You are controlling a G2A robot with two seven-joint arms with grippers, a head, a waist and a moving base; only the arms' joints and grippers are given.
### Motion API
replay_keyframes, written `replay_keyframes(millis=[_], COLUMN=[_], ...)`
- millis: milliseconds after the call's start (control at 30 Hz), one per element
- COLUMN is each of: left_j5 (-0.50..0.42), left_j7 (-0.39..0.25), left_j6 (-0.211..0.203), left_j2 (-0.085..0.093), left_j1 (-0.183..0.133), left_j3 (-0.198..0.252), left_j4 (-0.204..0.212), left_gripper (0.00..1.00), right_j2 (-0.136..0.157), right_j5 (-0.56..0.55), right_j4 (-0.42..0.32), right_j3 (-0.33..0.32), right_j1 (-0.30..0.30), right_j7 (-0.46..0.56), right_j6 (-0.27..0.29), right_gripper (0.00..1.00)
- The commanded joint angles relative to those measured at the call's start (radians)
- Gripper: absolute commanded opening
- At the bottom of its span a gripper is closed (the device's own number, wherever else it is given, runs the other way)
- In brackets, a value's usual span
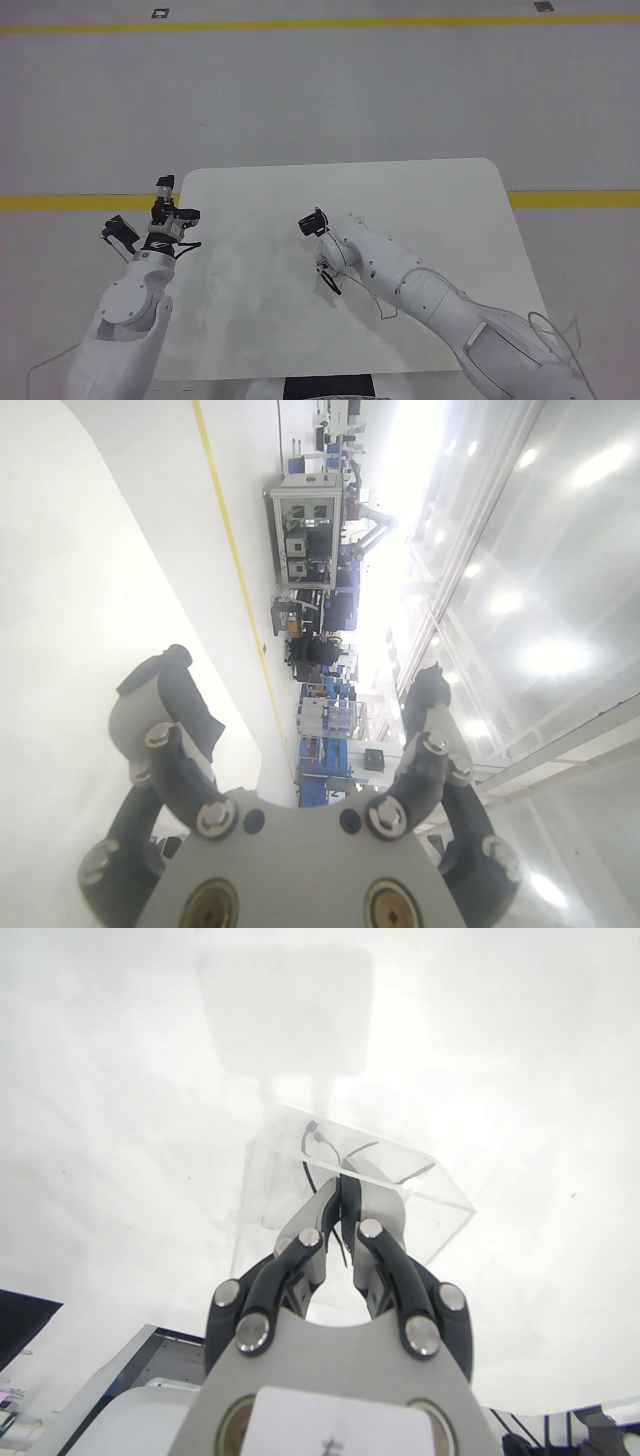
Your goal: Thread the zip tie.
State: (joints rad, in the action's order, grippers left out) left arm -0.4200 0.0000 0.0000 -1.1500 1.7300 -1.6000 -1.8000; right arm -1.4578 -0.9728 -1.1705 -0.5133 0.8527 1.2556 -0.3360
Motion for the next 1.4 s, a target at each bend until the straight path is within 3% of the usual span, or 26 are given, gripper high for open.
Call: replay_keyframes(millis=[0,200,500,833,1067,1367], left_j5=[0.0,0.0,0.0,0.0,0.0,0.0], left_j7=[0.0,0.0,0.0,0.0,0.0,0.0], left_j6=[0.0,0.0,0.0,0.0,0.0,0.0], left_j2=[0.0,0.0,0.0,0.0,0.0,0.0], left_j1=[0.0,0.0,0.0,0.0,0.0,0.0], left_j3=[0.0,0.0,0.0,0.0,0.0,0.0], left_j4=[0.0,0.0,0.0,0.0,0.0,0.0], left_gripper=[1.0,1.0,1.0,1.0,1.0,1.0], right_j2=[0.001,0.018,0.066,0.087,0.096,0.098], right_j5=[-0.008,-0.034,-0.01,0.009,0.072,0.152], right_j4=[-0.009,-0.084,-0.214,-0.302,-0.322,-0.293], right_j3=[-0.007,-0.051,-0.165,-0.246,-0.3,-0.329], right_j1=[0.002,0.026,0.095,0.16,0.195,0.203], right_j7=[0.006,0.044,0.117,0.067,0.03,-0.002], right_j6=[-0.001,0.008,0.124,0.131,0.148,0.197], right_gripper=[0.0,0.0,0.0,0.0,0.0,0.0])
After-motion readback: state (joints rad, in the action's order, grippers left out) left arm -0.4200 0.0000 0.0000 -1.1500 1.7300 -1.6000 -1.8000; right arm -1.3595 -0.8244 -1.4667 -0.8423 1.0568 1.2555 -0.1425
